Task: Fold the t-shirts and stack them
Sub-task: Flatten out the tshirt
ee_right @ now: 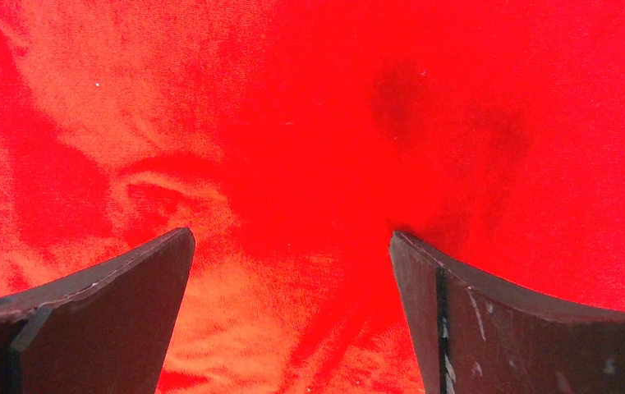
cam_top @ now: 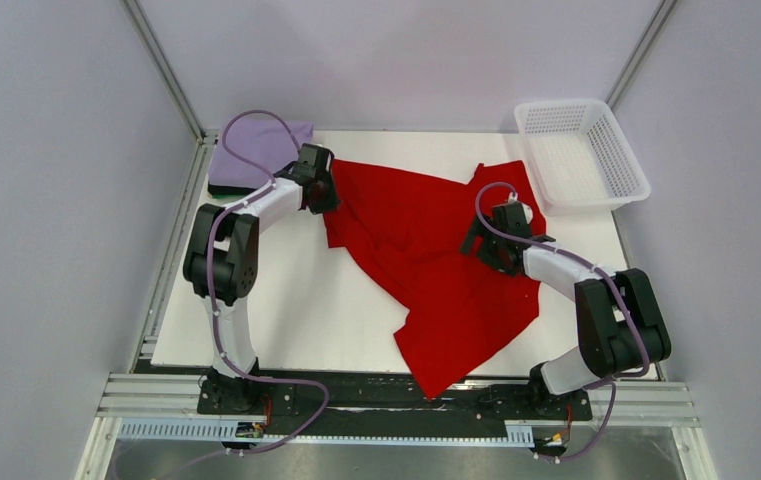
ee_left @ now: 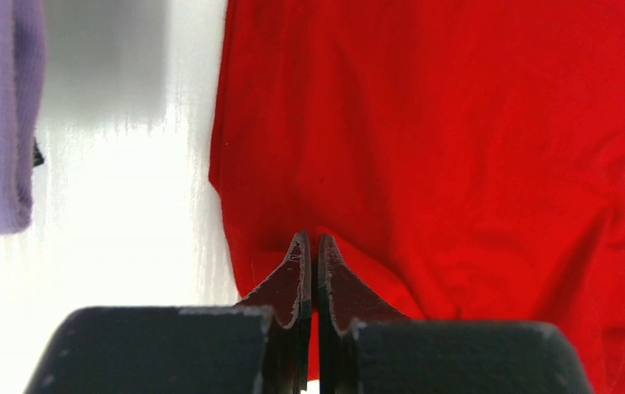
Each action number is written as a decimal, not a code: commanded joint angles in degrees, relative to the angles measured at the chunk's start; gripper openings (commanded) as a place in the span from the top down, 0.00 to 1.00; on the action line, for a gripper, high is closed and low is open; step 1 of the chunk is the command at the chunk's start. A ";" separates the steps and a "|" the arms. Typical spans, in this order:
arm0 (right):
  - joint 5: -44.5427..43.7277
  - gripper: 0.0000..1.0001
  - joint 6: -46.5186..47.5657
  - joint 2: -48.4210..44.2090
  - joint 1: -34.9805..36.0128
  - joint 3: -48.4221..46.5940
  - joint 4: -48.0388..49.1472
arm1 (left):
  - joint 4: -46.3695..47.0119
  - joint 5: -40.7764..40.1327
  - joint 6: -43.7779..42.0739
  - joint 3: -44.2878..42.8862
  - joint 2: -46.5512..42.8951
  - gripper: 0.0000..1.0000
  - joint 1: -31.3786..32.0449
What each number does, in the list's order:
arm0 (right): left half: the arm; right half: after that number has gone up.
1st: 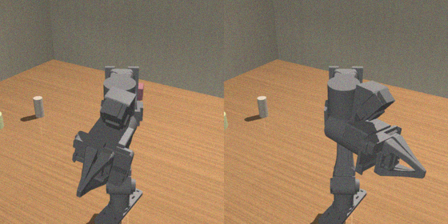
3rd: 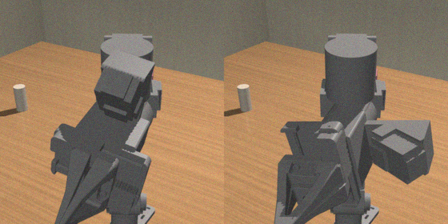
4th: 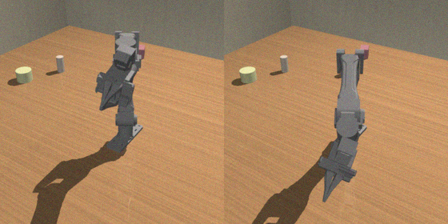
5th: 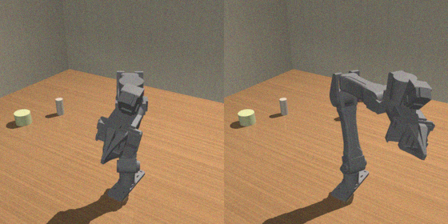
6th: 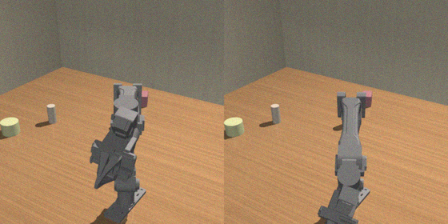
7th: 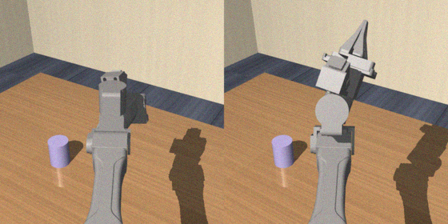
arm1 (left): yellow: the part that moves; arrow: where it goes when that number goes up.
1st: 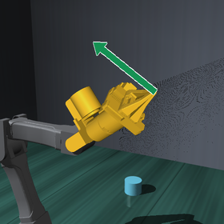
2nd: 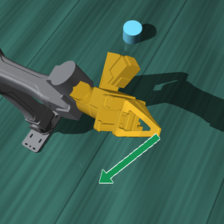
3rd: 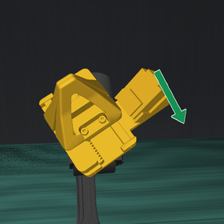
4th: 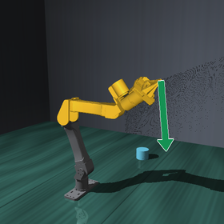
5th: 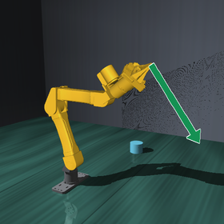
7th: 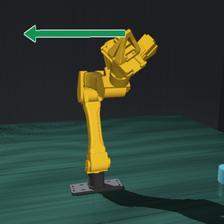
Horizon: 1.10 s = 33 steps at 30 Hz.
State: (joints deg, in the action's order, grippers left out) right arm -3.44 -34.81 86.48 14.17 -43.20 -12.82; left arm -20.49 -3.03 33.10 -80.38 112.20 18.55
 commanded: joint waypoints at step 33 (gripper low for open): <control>-2.78 0.00 0.03 -4.16 -0.48 0.69 -10.71 | -13.28 -12.57 21.06 35.53 -40.08 0.07 23.73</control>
State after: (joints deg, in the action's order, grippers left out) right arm -5.17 -34.85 85.58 14.11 -44.10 -18.11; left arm -31.77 -9.30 55.00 -40.60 77.36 42.13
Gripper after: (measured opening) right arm 0.998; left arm 0.838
